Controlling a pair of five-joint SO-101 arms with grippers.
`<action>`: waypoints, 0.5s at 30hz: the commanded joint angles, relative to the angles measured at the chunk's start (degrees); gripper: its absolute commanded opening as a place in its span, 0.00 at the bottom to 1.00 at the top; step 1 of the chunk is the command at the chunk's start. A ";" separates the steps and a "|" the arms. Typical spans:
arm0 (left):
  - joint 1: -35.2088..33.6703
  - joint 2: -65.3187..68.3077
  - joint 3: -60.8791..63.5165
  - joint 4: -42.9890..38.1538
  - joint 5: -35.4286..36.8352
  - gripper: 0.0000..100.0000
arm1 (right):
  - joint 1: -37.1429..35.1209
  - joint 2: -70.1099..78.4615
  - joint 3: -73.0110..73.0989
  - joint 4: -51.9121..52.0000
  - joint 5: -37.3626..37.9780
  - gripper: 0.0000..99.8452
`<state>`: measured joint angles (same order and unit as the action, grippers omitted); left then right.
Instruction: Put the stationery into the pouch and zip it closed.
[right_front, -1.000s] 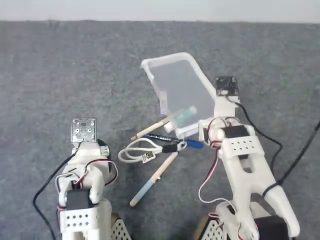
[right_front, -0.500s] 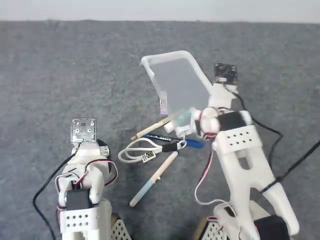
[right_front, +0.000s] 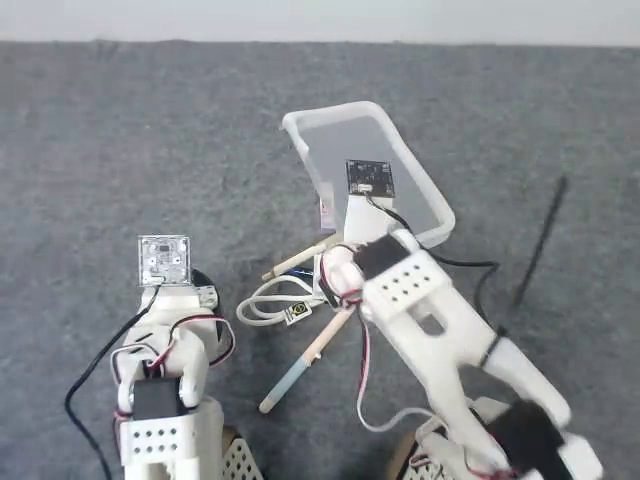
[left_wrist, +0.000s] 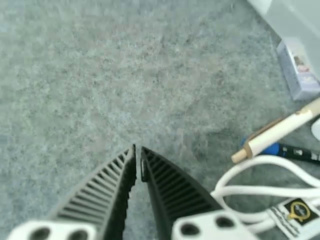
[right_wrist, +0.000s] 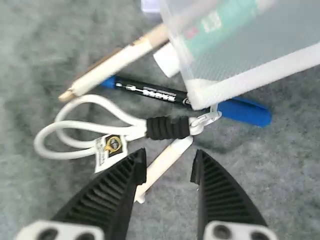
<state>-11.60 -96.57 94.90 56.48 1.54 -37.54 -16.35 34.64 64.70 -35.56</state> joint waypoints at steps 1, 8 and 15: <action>-0.35 0.35 -0.22 -2.29 -0.53 0.01 | -0.66 4.44 -4.57 -2.07 -0.88 0.16; -0.35 0.35 -0.22 -2.29 -0.53 0.01 | -0.22 14.81 -10.81 -2.42 -0.97 0.16; -0.35 0.35 -0.22 -2.20 -0.53 0.01 | 2.33 23.52 -15.74 -1.98 -4.84 0.16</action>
<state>-11.60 -96.57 94.90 56.04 1.54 -37.36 6.33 22.95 62.95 -39.25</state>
